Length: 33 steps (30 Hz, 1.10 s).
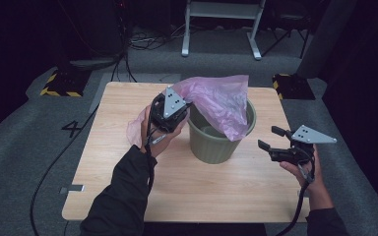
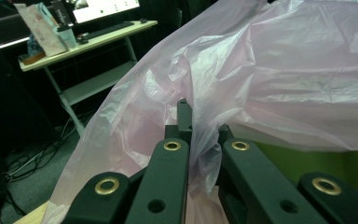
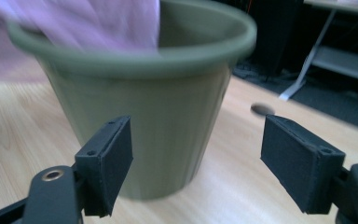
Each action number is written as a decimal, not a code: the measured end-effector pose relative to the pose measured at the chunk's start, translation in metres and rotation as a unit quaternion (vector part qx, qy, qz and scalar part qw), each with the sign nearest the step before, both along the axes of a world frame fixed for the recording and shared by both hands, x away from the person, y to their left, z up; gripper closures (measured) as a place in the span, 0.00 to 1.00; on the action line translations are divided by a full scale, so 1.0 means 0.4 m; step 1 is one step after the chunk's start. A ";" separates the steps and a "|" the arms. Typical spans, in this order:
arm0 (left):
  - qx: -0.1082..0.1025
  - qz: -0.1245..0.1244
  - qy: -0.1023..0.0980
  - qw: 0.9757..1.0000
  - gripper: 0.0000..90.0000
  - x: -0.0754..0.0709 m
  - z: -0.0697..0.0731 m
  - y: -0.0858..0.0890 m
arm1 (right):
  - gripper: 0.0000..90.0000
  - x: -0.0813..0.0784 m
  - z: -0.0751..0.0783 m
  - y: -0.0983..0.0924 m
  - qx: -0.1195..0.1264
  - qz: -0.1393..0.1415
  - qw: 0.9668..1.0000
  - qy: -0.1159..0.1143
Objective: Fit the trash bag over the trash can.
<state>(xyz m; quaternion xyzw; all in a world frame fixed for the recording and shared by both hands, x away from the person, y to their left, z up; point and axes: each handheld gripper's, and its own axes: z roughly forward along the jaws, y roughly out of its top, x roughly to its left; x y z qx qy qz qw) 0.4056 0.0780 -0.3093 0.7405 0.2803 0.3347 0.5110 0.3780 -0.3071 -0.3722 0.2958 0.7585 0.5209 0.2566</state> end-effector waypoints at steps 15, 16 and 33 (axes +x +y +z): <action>0.020 0.004 0.004 1.000 1.00 -0.001 -0.020 -0.012 | 0.36 -0.031 0.136 0.106 0.017 0.075 0.995 -0.065; 0.023 0.005 0.004 1.000 1.00 0.000 -0.022 -0.011 | 0.38 -0.030 0.140 0.110 0.019 0.081 0.994 -0.067; 0.016 -0.020 0.006 1.000 1.00 -0.005 -0.039 -0.003 | 0.91 0.075 0.122 0.235 -0.072 0.102 0.992 -0.017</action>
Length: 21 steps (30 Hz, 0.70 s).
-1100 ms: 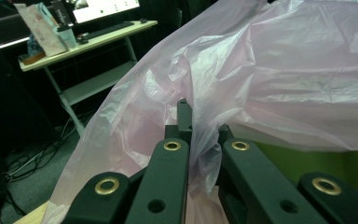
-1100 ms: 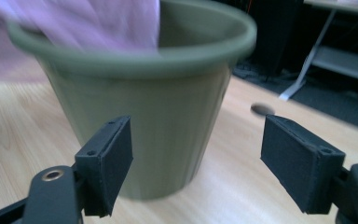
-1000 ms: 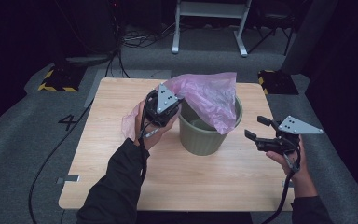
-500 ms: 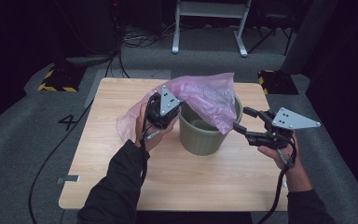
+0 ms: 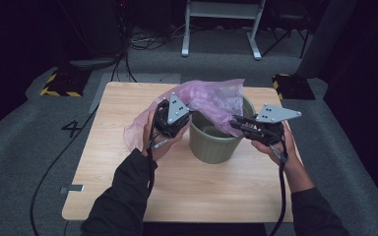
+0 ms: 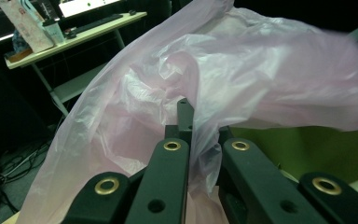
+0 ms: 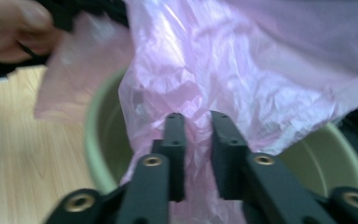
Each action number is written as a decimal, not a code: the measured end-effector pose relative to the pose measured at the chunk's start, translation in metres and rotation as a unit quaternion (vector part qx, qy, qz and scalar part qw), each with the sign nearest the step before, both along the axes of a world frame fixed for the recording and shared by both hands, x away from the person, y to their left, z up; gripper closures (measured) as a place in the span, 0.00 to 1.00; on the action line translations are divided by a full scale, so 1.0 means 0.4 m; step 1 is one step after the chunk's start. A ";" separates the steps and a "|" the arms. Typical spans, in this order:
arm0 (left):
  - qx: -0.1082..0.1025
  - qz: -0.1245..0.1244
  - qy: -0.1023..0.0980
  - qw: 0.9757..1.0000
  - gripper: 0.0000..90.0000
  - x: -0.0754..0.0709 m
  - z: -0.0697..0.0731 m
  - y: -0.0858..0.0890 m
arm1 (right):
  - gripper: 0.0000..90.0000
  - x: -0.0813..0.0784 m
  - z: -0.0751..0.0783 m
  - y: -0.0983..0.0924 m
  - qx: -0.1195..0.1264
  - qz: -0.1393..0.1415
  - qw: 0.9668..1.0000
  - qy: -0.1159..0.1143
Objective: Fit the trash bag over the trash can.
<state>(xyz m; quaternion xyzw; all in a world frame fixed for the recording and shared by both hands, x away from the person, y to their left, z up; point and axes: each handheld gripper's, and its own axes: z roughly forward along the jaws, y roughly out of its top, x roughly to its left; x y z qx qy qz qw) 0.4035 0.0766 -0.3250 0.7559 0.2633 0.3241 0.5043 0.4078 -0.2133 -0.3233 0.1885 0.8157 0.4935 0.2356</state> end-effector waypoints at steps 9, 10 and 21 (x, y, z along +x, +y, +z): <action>0.009 -0.031 -0.004 0.999 0.99 -0.022 -0.010 -0.008 | 0.91 0.054 -0.022 0.037 -0.044 0.008 0.997 0.068; 0.010 -0.035 -0.004 0.999 0.99 -0.024 -0.011 -0.010 | 0.88 0.054 -0.022 0.039 -0.047 0.005 0.996 0.070; 0.042 -0.062 0.008 0.997 1.00 -0.027 -0.026 -0.040 | 0.36 0.026 0.013 0.011 -0.034 0.001 0.998 0.050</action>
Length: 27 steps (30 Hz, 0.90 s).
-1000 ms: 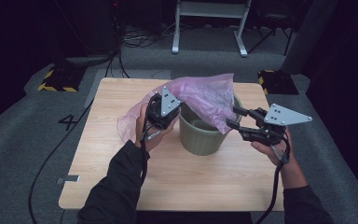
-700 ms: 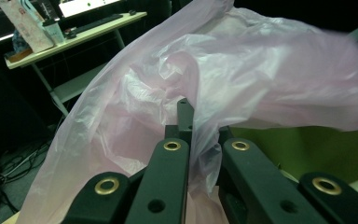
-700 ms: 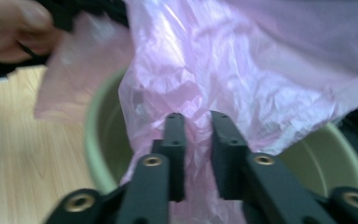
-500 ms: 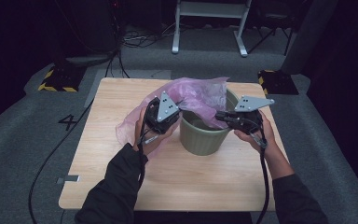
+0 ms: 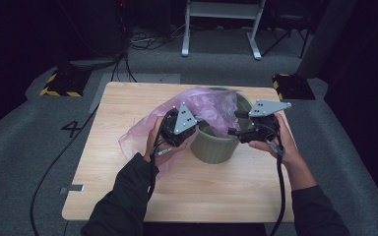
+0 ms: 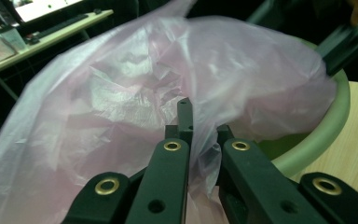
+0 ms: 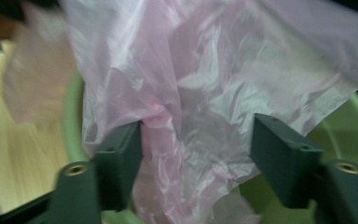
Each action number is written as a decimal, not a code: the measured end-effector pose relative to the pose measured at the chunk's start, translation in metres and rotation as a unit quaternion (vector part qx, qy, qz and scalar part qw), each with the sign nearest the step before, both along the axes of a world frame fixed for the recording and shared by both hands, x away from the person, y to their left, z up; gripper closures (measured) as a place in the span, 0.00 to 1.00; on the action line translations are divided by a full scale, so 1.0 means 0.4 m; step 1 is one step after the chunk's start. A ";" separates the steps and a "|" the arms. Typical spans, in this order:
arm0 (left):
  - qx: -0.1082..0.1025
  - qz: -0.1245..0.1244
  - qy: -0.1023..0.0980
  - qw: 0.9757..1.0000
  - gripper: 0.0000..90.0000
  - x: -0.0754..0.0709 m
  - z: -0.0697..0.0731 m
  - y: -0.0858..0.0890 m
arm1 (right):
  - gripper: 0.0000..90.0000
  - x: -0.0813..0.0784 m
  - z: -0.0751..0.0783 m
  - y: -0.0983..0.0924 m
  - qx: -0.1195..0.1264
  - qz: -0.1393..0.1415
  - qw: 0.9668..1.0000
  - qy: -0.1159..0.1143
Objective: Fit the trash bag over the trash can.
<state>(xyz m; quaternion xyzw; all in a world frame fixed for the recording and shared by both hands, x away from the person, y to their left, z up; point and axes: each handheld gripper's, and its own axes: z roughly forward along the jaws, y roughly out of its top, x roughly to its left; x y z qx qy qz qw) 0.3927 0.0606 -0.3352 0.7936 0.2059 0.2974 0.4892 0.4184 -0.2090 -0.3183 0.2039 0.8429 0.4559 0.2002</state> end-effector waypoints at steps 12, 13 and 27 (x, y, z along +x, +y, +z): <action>0.004 0.009 0.006 1.000 1.00 0.012 -0.008 -0.003 | 0.34 -0.041 0.048 -0.017 0.037 0.022 0.999 -0.031; 0.003 0.007 0.007 1.000 1.00 0.013 -0.009 -0.005 | 0.33 -0.041 0.051 -0.015 0.040 0.026 0.998 -0.028; -0.012 -0.015 0.007 1.000 0.93 0.005 -0.005 -0.009 | 1.00 0.004 0.006 0.068 0.010 0.043 0.999 -0.004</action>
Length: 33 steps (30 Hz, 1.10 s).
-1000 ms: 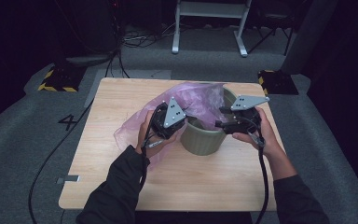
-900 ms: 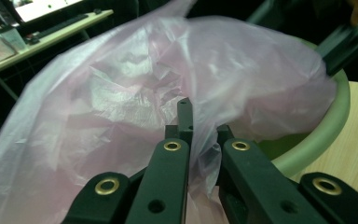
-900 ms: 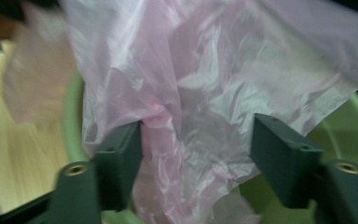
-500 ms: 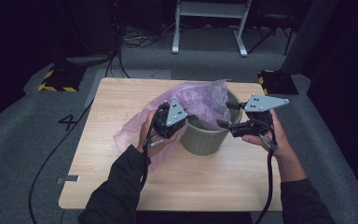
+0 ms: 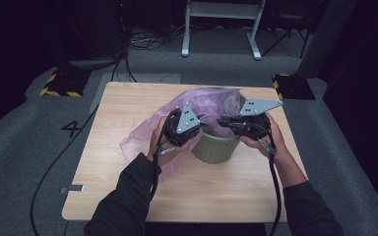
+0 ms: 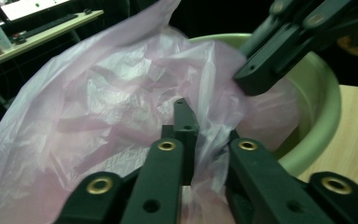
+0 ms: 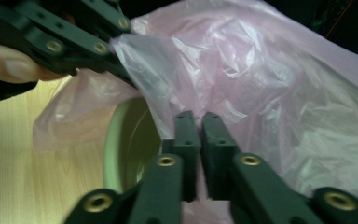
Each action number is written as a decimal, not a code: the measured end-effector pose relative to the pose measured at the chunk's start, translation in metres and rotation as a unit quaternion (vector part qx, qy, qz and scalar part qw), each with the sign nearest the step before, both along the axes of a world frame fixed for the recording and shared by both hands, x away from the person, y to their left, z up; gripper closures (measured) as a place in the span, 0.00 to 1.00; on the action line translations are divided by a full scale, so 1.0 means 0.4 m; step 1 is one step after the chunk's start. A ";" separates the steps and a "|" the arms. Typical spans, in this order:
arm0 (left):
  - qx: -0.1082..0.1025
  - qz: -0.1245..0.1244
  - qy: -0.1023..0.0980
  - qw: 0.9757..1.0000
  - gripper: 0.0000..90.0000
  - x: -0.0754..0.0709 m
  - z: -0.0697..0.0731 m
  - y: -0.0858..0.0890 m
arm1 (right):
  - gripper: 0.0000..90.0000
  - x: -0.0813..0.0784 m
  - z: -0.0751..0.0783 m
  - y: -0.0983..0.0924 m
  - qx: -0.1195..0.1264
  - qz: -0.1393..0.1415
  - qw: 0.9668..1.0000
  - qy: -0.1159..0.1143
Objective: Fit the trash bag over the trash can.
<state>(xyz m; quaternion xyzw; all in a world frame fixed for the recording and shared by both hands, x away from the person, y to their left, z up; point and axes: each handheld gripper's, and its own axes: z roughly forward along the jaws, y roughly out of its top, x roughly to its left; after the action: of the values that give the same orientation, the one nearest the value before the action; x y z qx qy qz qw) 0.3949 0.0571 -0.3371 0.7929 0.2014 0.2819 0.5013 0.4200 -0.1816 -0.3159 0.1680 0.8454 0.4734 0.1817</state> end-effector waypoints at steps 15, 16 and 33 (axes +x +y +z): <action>-0.021 -0.023 0.039 0.999 0.24 -0.044 -0.008 0.046 | 1.00 0.014 -0.023 -0.029 -0.017 -0.032 0.999 0.018; -0.023 -0.024 0.041 0.999 0.22 -0.049 -0.012 0.054 | 1.00 0.014 -0.023 -0.033 -0.018 -0.035 0.999 0.018; 0.008 -0.002 0.119 0.993 0.18 -0.057 -0.182 0.075 | 1.00 0.022 -0.038 -0.100 -0.016 -0.053 0.998 0.041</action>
<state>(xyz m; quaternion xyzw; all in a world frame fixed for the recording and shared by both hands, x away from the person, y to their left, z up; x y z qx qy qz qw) 0.3723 0.0872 -0.4098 0.8252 0.2554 0.1865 0.4681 0.4289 -0.2218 -0.3313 0.2293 0.8494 0.4421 0.1745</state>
